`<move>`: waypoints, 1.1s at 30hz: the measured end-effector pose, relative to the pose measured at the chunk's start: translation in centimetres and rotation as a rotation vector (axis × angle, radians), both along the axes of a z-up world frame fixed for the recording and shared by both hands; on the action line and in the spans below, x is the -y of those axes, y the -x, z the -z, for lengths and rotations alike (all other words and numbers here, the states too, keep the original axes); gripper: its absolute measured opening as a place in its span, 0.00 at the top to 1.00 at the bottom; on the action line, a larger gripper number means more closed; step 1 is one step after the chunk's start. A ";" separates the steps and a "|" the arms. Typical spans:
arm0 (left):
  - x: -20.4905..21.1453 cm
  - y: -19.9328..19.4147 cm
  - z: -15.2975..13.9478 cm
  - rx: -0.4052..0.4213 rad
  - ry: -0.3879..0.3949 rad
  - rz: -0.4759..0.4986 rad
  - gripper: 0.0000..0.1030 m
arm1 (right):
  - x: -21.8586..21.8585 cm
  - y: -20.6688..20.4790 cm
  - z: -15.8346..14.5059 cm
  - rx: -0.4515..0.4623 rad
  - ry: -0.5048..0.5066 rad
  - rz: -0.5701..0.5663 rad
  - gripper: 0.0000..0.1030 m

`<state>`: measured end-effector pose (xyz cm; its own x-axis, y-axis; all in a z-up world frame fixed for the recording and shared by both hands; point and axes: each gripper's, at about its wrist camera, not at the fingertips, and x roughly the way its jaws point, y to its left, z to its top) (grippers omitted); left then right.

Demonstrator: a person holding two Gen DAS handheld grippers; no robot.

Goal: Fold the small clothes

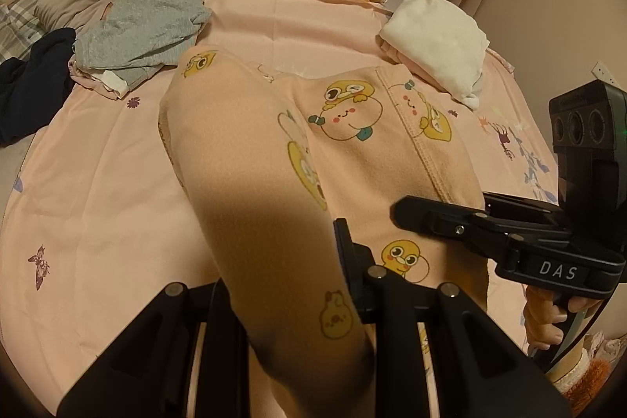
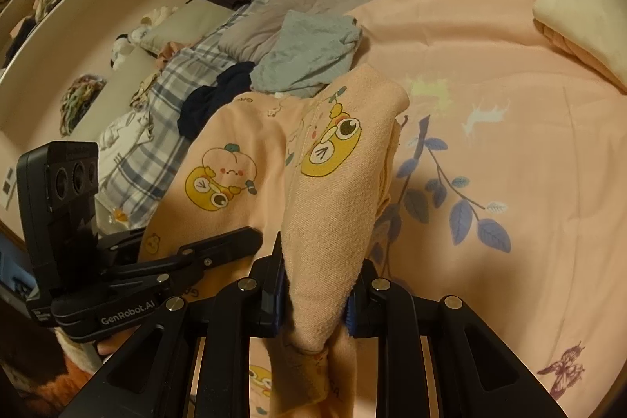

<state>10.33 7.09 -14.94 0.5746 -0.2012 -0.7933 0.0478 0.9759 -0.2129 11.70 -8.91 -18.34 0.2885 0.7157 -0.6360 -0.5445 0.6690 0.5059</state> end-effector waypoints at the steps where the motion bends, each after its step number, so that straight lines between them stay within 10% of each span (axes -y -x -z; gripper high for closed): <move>1: 0.0 0.0 0.1 -0.002 0.001 -0.001 0.79 | 0.0 0.0 0.0 0.001 0.004 -0.001 0.76; 33: 0.3 -0.7 2.2 -0.039 -0.012 -0.007 0.79 | -0.4 -0.4 1.9 -0.034 0.018 0.011 0.76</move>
